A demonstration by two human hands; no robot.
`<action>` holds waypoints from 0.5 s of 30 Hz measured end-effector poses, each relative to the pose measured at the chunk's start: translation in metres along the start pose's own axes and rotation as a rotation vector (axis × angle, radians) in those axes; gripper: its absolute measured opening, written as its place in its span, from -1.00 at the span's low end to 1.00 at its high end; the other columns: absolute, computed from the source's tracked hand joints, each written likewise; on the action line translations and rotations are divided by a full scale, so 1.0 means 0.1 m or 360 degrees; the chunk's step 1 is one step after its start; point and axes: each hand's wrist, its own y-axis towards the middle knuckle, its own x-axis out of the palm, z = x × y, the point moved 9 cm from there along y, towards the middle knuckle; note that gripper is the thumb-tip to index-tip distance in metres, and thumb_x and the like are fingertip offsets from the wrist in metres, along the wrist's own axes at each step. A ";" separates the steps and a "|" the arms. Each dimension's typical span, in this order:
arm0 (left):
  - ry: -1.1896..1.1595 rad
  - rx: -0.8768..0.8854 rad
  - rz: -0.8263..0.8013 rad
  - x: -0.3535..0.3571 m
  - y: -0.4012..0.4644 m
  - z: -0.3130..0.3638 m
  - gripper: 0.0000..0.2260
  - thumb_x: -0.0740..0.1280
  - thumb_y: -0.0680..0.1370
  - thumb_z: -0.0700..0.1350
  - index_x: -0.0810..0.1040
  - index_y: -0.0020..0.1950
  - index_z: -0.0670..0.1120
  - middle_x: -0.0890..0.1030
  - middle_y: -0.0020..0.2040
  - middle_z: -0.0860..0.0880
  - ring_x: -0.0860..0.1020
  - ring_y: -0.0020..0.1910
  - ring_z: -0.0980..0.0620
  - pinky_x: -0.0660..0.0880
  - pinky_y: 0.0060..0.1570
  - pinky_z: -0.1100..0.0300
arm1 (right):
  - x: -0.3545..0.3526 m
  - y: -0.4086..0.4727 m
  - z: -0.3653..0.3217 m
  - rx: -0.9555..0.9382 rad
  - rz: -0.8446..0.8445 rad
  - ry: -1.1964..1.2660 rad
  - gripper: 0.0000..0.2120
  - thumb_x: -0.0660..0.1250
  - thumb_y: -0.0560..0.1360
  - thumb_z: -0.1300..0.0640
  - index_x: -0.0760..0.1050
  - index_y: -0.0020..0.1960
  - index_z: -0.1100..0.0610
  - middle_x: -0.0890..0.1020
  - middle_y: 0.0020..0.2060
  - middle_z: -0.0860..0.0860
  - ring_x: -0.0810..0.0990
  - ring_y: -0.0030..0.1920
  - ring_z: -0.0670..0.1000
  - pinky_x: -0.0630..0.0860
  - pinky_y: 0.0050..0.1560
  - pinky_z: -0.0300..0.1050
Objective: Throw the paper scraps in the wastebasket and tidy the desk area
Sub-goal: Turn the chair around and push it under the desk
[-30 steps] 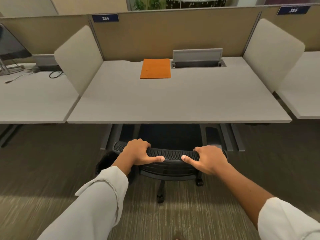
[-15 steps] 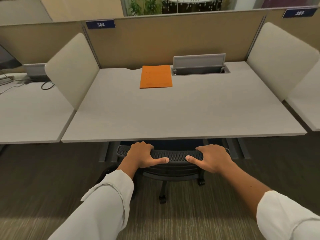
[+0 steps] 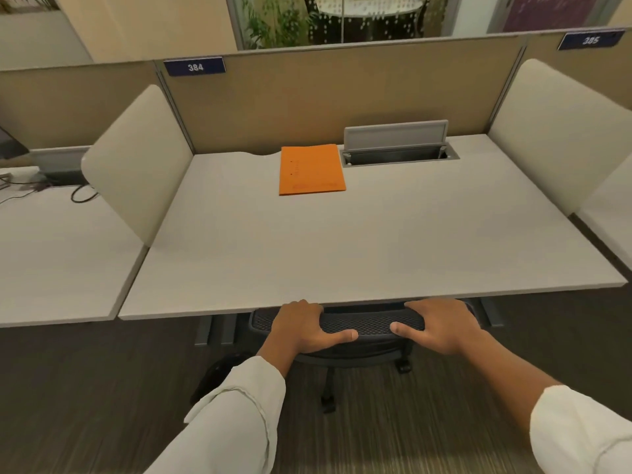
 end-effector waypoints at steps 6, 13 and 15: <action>-0.0066 -0.0020 -0.0017 -0.05 0.12 0.09 -0.11 -0.02 0.20 0.73 0.56 -0.25 -0.07 0.58 -0.39 0.03 0.55 -0.38 0.05 0.53 -0.24 0.09 | -0.09 0.14 0.14 -0.0045 -0.0078 0.0033 -0.27 -0.15 0.37 -0.65 0.50 -0.14 -0.11 0.61 -0.33 -0.15 0.55 -0.29 -0.10 0.51 -0.23 -0.13; -0.0041 0.0000 0.0019 -0.03 0.12 0.10 -0.15 -0.01 0.23 0.72 0.63 -0.12 0.03 0.58 -0.27 0.07 0.55 -0.28 0.06 0.51 -0.19 0.15 | -0.03 0.16 0.15 -0.0078 -0.0073 0.0082 -0.28 -0.14 0.36 -0.66 0.49 -0.14 -0.12 0.59 -0.32 -0.16 0.55 -0.28 -0.06 0.34 -0.32 -0.17; -0.0019 -0.0006 0.0023 -0.03 0.13 0.10 -0.15 -0.02 0.24 0.72 0.63 -0.07 0.04 0.58 -0.23 0.07 0.56 -0.24 0.06 0.51 -0.15 0.12 | -0.02 0.19 0.15 -0.0075 -0.0101 0.0095 -0.23 -0.16 0.34 -0.68 0.49 -0.11 -0.08 0.61 -0.24 -0.15 0.56 -0.22 -0.01 0.34 -0.29 -0.13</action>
